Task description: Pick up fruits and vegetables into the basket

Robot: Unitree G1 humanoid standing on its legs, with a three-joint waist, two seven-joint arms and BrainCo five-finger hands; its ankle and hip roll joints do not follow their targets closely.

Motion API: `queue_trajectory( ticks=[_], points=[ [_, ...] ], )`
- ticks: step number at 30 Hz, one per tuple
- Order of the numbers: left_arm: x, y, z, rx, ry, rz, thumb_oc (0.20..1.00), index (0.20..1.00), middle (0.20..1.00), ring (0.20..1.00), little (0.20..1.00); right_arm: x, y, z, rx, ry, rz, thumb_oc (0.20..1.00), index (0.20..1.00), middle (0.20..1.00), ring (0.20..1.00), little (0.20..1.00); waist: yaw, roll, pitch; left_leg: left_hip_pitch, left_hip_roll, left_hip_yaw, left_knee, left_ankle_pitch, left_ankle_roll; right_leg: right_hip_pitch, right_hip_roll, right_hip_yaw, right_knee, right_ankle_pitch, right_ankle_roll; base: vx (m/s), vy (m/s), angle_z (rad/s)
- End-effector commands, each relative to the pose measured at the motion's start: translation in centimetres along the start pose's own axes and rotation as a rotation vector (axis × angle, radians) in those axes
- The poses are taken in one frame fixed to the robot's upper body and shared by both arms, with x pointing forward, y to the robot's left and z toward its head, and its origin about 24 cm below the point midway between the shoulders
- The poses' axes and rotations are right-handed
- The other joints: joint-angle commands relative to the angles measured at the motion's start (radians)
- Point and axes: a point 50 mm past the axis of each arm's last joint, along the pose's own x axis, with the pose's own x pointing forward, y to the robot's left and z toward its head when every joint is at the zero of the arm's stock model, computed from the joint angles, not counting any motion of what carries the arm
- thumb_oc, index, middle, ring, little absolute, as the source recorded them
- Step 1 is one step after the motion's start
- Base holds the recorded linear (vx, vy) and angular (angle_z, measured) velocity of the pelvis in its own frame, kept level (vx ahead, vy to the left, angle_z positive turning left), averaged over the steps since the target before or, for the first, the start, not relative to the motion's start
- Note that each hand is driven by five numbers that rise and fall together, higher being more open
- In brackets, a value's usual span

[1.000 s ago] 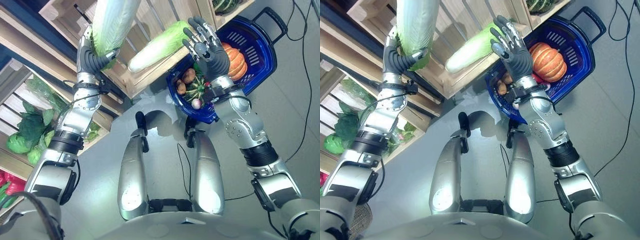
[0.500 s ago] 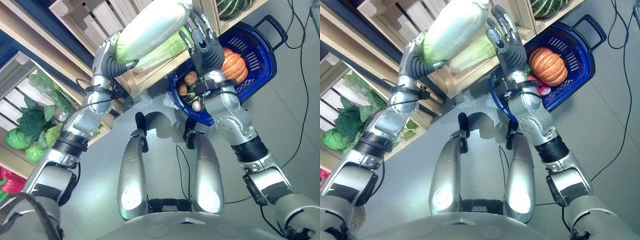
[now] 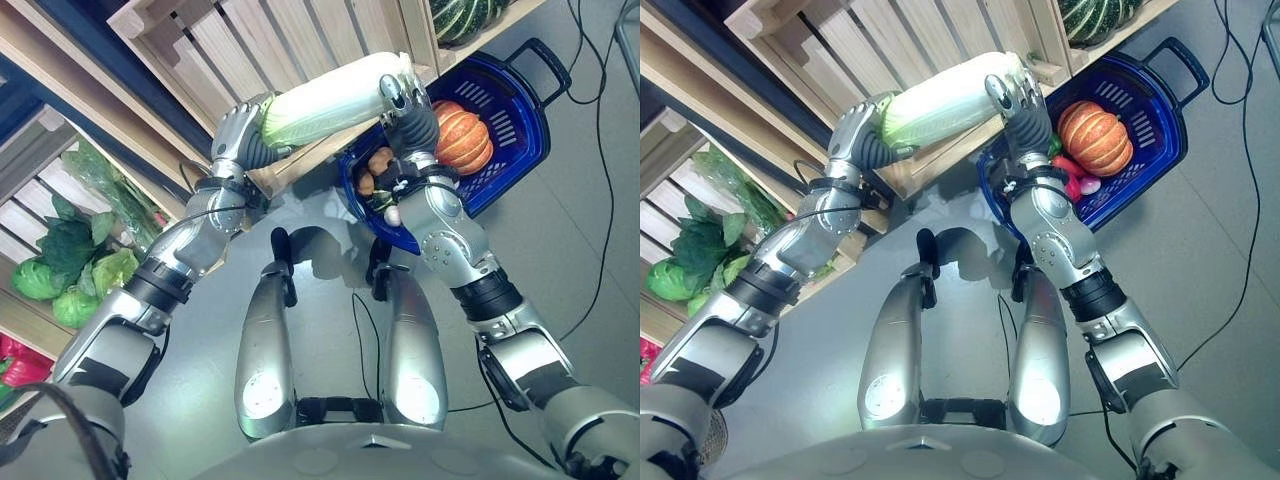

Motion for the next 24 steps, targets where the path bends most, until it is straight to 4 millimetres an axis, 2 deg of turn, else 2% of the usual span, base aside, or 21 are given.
queue_trajectory(
  ticks=[1, 8, 14, 18, 21, 24],
  points=[
    [1.4, 3.0, 5.4, -0.034, -0.231, 0.168, 0.2, 0.2, 0.2, 0.2, 0.2, 0.6, 2.4, 1.3, 0.08, -0.038, 0.049, 1.0, 1.0, 1.0, 1.0, 1.0, -0.003, -0.034, -0.036, 0.029, -0.055, 0.08, 0.072, -0.144, 0.051, 0.051, -0.002, -0.007, -0.092, 0.039, 0.059, 0.0, 0.0, 0.0],
    [1.4, 2.6, 6.5, -0.083, -0.248, 0.181, 0.2, 0.2, 0.2, 0.2, 0.2, 0.7, 2.3, 0.8, 0.088, -0.025, -0.009, 1.0, 1.0, 1.0, 1.0, 1.0, 0.002, -0.036, -0.036, 0.035, -0.059, 0.077, 0.066, -0.146, 0.05, 0.062, -0.005, -0.014, -0.099, 0.042, 0.063, 0.0, 0.0, 0.0],
    [1.7, 2.9, 7.0, 0.092, -0.253, 0.179, 0.2, 0.2, 0.2, 0.2, 0.2, 1.0, 3.0, 0.9, 0.103, -0.025, 0.056, 1.0, 1.0, 1.0, 1.0, 1.0, 0.011, -0.039, -0.036, 0.044, -0.062, 0.071, 0.062, -0.148, 0.05, 0.072, -0.011, -0.021, -0.102, 0.042, 0.066, -0.01, -0.014, 0.07],
    [1.7, 2.1, 6.8, 0.157, -0.227, 0.104, 0.2, 0.2, 0.2, 0.2, 0.2, 0.9, 3.6, 1.2, 0.2, -0.033, 0.157, 1.0, 1.0, 1.0, 1.0, 1.0, 0.012, -0.039, -0.036, 0.051, -0.063, 0.068, 0.056, -0.147, 0.049, 0.081, -0.014, -0.025, -0.109, 0.043, 0.07, -0.01, -0.007, 0.04],
    [1.2, 0.2, 6.5, 0.202, -0.219, -0.005, 0.2, 0.2, 0.2, 0.2, 0.2, 0.4, 5.1, 1.6, 0.288, -0.034, 0.323, 1.0, 1.0, 1.0, 1.0, 1.0, 0.015, -0.037, -0.036, 0.056, -0.063, 0.066, 0.054, -0.148, 0.047, 0.087, -0.02, -0.03, -0.114, 0.046, 0.075, -0.01, -0.005, 0.03],
    [0.8, -1.1, 6.5, 0.226, -0.218, -0.067, 0.2, 0.2, 0.2, 0.2, 0.2, 0.3, 6.0, 1.4, 0.313, -0.004, 0.402, 1.0, 1.0, 1.0, 1.0, 1.0, 0.016, -0.033, -0.036, 0.06, -0.064, 0.064, 0.053, -0.147, 0.047, 0.09, -0.022, -0.03, -0.117, 0.048, 0.077, 0.0, 0.0, 0.0]
  ],
)
